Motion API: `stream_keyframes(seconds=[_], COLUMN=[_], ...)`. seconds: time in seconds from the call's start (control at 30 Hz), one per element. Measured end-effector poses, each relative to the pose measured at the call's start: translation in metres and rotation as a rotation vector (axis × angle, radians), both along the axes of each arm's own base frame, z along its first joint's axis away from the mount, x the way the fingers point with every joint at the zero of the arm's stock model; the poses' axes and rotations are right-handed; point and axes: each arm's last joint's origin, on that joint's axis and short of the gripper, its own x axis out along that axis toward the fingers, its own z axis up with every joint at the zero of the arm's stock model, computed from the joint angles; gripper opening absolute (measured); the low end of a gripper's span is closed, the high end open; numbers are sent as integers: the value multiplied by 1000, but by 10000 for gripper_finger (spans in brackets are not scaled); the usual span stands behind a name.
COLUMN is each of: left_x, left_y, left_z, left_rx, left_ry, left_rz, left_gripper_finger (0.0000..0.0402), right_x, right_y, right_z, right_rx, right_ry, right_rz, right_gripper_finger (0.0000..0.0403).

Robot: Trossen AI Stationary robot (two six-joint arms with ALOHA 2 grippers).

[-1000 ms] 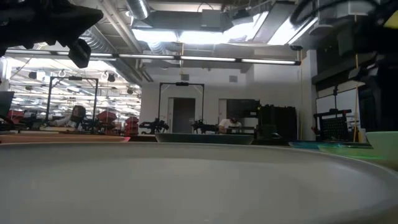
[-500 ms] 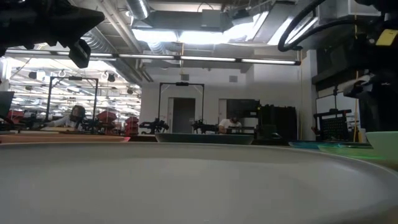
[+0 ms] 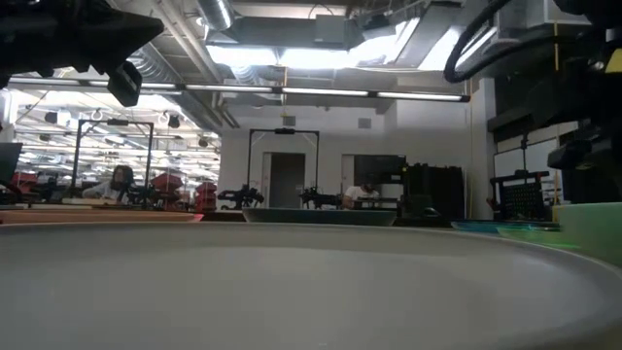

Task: Stack plastic plates
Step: Stack the light green plate on top of the gray plate

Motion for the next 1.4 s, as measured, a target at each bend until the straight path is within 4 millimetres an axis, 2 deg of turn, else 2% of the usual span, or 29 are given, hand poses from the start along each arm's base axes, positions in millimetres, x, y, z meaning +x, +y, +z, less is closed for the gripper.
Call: stream_keyframes(seconds=[0.23,0.6,0.9,1.03,1.23,1.4], left_x=[0,0,0,0,0,0], left_y=[0,0,0,0,1,1], left_z=[0,0,0,0,0,0], left_rx=[0,-1,-2,-5,-10,-10], left_ry=[0,0,0,0,0,0], left_rz=[0,1,1,13,19,19], left_gripper_finger=[4,4,4,4,4,4], right_x=[4,23,35,46,64,74], right_y=[3,15,18,13,-6,-18], right_z=[6,54,75,80,87,87], right_rx=[35,135,120,148,170,128], right_ry=[2,-155,-269,-356,-469,-536], right_rz=[7,18,-27,-126,-321,-407], right_gripper_finger=[6,4,1,2,5,5])
